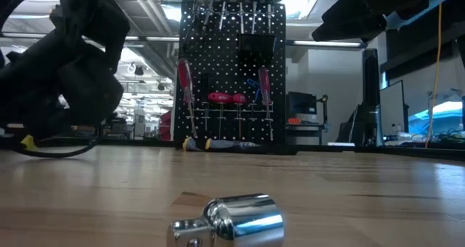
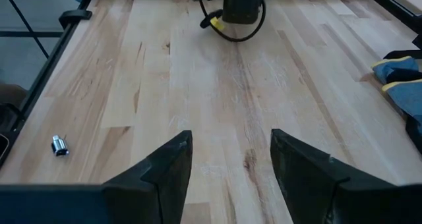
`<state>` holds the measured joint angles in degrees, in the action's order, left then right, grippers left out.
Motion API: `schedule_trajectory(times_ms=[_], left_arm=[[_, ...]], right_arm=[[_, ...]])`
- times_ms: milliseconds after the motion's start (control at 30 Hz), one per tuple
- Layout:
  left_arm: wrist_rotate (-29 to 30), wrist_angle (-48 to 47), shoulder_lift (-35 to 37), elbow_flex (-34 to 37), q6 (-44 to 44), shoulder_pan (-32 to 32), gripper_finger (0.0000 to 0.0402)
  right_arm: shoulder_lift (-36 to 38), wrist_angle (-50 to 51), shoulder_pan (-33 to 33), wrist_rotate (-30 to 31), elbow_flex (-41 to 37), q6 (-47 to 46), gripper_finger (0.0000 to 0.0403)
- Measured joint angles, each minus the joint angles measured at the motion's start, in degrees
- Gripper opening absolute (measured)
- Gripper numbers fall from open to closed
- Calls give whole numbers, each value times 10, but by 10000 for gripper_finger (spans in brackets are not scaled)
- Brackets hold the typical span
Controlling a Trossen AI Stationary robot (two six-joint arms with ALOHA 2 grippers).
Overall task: Hang tools onto peg board
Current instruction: Put the socket into the pegboard bin
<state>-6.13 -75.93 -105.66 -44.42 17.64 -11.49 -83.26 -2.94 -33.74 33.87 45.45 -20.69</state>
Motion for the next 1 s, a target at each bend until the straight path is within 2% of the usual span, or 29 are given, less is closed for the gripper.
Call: schedule_trajectory(times_ms=[300, 633, 767, 1000], left_arm=[[-6, 40, -20, 55, -79, 0, 223], [-10, 59, -34, 65, -78, 0, 204], [-9, 60, -34, 65, -78, 0, 178], [-7, 60, -35, 59, -76, 0, 105]], right_arm=[[0, 0, 0, 0, 0, 0, 202], [0, 0, 0, 0, 0, 2, 202], [0, 0, 0, 0, 0, 2, 202], [0, 0, 0, 0, 0, 2, 202]])
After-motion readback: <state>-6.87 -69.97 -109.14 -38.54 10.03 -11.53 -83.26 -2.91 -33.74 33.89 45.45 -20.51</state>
